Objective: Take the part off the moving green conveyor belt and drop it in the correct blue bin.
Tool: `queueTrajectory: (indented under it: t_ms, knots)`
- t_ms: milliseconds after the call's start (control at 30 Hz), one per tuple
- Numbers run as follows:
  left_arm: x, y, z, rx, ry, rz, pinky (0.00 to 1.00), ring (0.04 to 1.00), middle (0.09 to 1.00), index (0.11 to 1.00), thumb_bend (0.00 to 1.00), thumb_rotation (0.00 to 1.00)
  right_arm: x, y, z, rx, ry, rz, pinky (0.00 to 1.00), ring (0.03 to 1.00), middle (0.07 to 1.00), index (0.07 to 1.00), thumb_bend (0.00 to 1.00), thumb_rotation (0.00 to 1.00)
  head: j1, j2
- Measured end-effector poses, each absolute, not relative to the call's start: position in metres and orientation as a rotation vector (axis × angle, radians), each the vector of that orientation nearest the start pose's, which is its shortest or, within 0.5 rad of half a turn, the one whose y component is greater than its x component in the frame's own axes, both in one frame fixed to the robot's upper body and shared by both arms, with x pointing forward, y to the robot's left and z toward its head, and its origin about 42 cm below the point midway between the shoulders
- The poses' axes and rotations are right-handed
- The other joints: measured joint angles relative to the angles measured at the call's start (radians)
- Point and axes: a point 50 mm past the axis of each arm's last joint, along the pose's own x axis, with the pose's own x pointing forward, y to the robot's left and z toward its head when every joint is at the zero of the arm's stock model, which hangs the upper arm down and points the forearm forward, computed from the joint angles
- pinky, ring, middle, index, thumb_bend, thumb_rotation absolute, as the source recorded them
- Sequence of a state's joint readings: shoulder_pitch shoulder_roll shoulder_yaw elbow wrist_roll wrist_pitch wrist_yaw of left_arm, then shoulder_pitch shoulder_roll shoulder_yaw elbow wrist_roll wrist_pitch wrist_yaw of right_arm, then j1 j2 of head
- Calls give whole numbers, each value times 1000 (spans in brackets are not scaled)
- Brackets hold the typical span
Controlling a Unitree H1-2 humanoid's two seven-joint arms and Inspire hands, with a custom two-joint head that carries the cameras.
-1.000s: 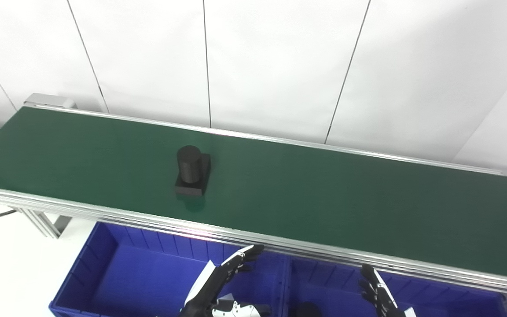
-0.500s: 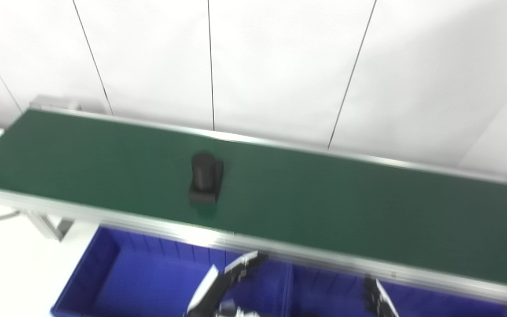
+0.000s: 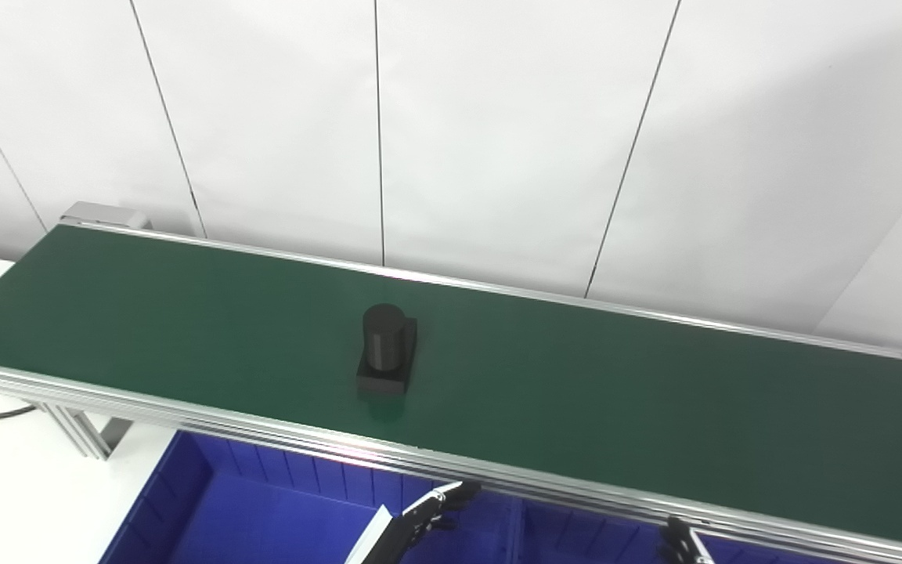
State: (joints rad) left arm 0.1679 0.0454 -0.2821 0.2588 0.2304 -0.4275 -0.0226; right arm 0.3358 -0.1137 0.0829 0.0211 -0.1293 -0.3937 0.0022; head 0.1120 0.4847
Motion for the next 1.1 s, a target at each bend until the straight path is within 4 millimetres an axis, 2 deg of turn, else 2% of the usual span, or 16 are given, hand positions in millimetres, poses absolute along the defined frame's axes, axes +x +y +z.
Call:
queueTrajectory:
  t_ms: [100,333,467,667,767,900,1000,1100]
  knots:
    - [197,155,13,215,-26,-352,771,843,851,826,873,378,161,-233,55,-187,-92,67,829,881,899,931,879,399,-8,2]
    - [200,156,13,158,-23,-305,819,850,843,823,877,435,169,-233,88,-211,-222,61,812,859,883,921,908,426,-21,9]
    - [201,156,14,125,-22,-284,740,791,800,786,874,440,175,-234,102,-236,-277,61,789,846,884,926,885,466,-32,17]
    - [205,155,15,109,-26,-250,723,775,786,771,850,453,188,-232,136,-291,-378,44,770,843,874,927,862,447,-46,25]
    - [206,154,16,108,-31,-245,733,780,781,765,831,462,196,-228,147,-318,-385,33,782,845,882,926,858,448,-57,34]
    - [206,154,16,111,-33,-240,743,784,780,770,836,497,209,-223,155,-375,-363,53,785,853,895,919,869,498,-78,48]
    - [206,154,17,112,-37,-241,735,781,778,764,838,517,225,-218,160,-426,-313,84,830,887,920,933,880,538,-86,52]
    - [206,153,17,102,-38,-238,712,766,766,753,835,523,244,-213,169,-482,-273,119,833,900,934,940,887,559,-84,54]
